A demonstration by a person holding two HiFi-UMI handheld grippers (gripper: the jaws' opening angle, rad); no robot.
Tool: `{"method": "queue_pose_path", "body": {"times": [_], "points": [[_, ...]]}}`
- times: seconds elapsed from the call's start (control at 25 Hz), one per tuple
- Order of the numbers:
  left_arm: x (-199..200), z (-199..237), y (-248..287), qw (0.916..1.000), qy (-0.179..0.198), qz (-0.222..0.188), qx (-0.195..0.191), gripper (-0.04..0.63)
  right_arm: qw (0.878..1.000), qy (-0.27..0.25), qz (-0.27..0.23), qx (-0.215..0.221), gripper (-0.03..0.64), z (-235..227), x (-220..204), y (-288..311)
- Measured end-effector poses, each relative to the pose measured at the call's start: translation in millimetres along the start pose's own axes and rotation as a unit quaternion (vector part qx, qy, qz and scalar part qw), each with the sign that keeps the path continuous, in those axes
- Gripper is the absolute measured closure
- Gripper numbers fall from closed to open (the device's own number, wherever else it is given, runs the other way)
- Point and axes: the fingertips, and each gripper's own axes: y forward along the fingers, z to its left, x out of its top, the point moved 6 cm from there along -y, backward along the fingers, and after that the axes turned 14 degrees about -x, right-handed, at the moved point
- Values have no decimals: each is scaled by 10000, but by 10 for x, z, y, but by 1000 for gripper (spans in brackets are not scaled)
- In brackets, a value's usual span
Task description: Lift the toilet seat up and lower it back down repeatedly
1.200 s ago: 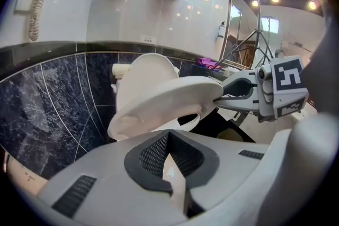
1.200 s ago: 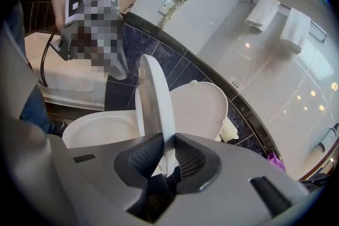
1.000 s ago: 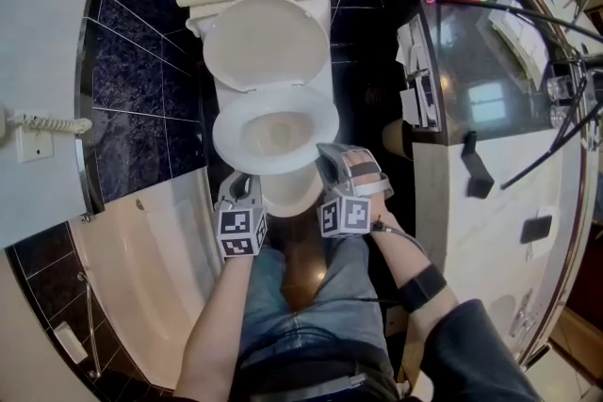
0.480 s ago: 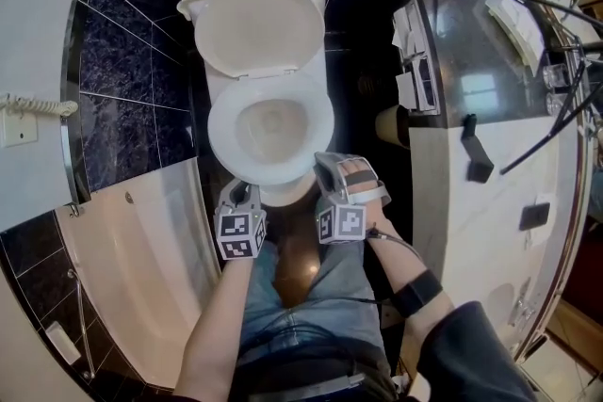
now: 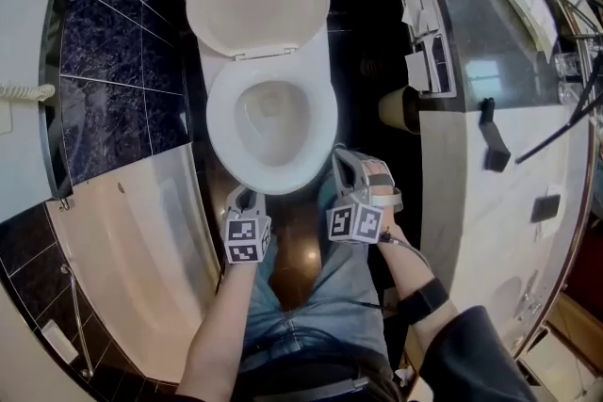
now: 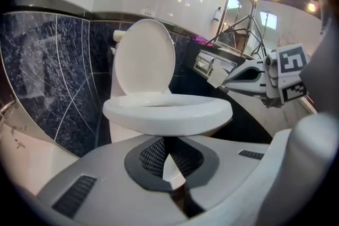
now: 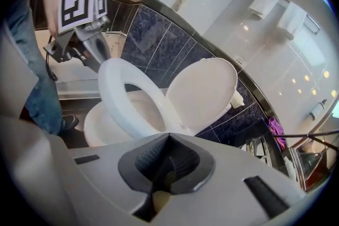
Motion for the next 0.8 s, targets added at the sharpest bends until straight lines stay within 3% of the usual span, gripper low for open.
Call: {"method": "queue_pose_path", "body": {"times": [0.2,0.44,0.8], "points": [[-491,40,202,9995,208,212,-81,595,9981,571,166,-152,600,148,-135,326],[-1094,154,530,9977,371,562,-77,595,9970,722,264,-116,600,421,-296,611],[-1701,275,727,9922,97,1239,-80,595,9960,793,399,-32,600,661,-387,712]]}}
